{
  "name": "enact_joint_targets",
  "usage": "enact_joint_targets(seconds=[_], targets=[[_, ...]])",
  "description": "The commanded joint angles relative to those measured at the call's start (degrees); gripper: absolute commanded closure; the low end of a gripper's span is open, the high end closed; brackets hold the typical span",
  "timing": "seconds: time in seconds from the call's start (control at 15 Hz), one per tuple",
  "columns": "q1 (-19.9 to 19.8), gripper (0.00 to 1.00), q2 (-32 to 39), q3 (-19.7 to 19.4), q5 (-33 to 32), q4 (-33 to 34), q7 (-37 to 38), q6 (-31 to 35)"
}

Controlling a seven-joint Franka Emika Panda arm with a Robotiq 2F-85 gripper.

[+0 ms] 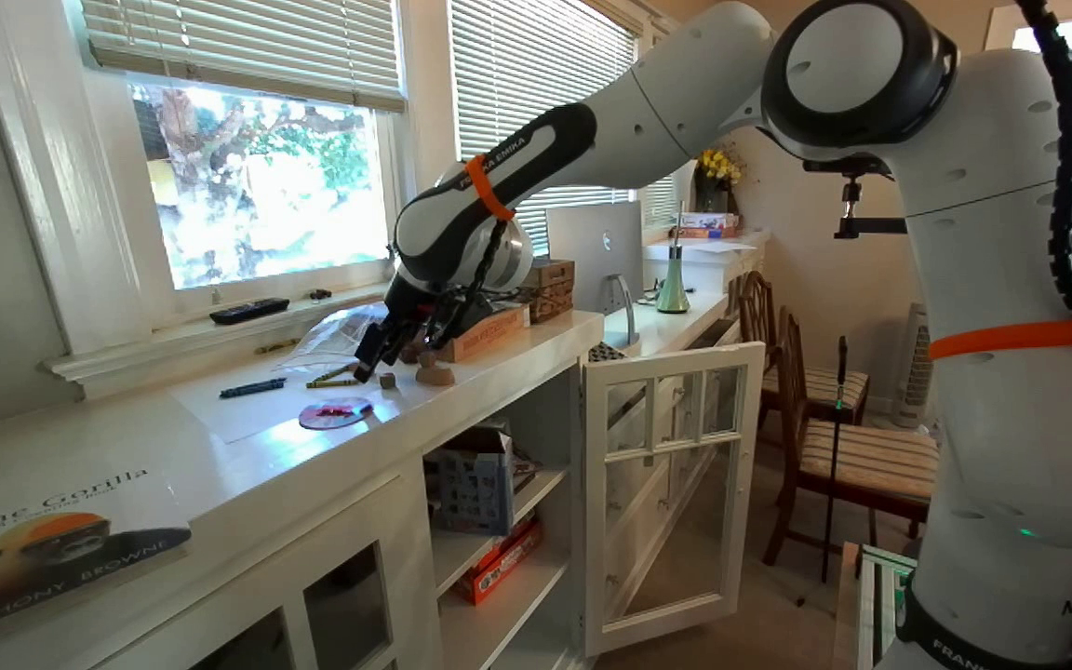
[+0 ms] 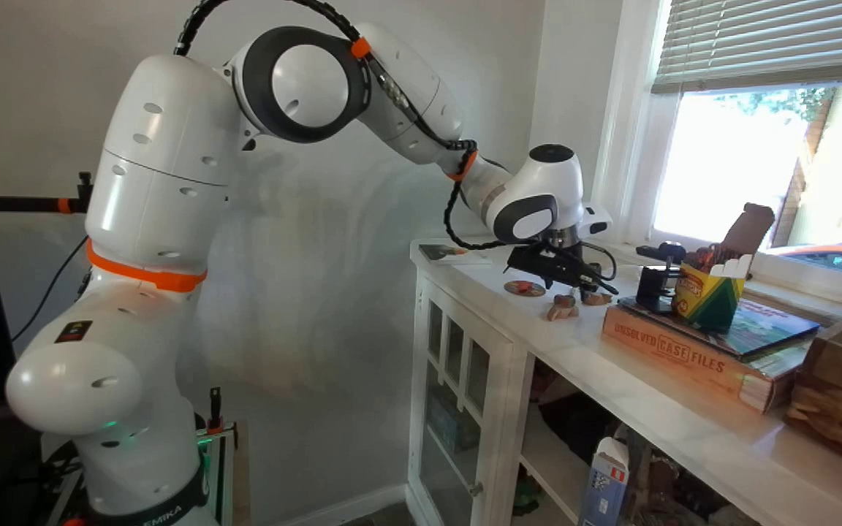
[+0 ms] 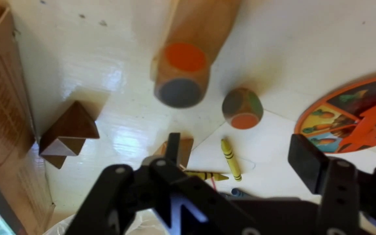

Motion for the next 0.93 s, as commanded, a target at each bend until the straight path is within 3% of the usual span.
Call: enact_joint_targets(seconds=[0.0, 0.07, 0.13, 0.6, 0.67, 0.73, 0.87], targets=[[0.3, 0.17, -0.2, -0.5, -1.1, 0.4, 1.1, -1.7], [0.3, 0.29, -0.3, -0.6, -1.1, 0.3, 1.1, -1.7], [0.1, 0.29, -0.8, -0.5, -1.0, -0.1, 0.9, -1.9], [0.9, 0.84, -1.2, -2.1, -3.2, -0.1, 3.3, -4.8], [1.0, 0.56, -1.3, -2.3, -3.5, -0.1, 3.6, -5.2], [1.1, 0.47, -1.5, -2.5, -3.8, -0.1, 3.9, -5.7], [1.3, 0.41, -1.6, -2.8, -4.2, 0.1, 4.2, -6.5]])
